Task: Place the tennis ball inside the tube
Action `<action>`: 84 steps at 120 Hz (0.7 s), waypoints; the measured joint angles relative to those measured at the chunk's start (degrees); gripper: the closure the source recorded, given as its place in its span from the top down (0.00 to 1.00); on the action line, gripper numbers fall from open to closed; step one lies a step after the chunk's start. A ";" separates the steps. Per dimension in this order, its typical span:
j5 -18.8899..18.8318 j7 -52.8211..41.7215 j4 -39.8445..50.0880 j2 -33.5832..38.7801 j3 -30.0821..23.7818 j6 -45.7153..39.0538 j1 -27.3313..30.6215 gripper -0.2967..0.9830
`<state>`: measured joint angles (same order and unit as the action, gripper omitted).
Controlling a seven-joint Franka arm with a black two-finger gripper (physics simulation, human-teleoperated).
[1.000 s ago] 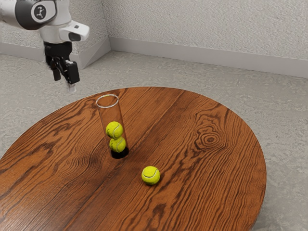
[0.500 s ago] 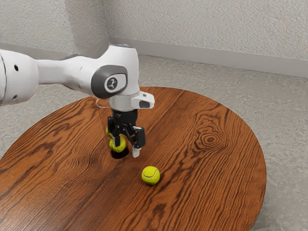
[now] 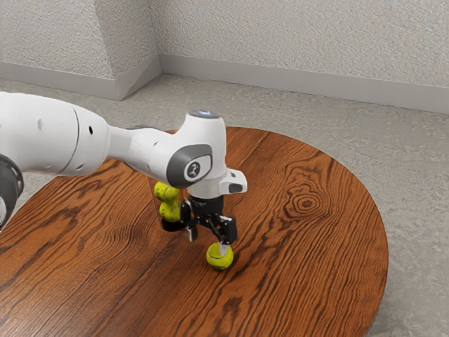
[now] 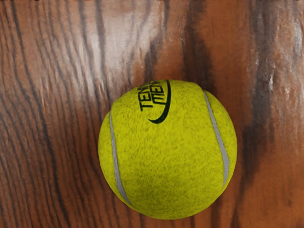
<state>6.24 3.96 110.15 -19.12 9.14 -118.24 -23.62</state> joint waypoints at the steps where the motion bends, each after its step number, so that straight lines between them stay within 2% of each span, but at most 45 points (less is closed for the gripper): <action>1: 0.01 0.04 0.00 -0.10 0.00 -0.14 0.00 0.77; 47: 0.05 0.71 -0.55 -4.01 0.00 -5.10 0.04 0.77; 84: 1.64 1.24 -0.14 -5.85 0.01 -8.69 -0.20 0.77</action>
<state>7.88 5.20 110.01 -24.97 9.15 -126.93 -23.82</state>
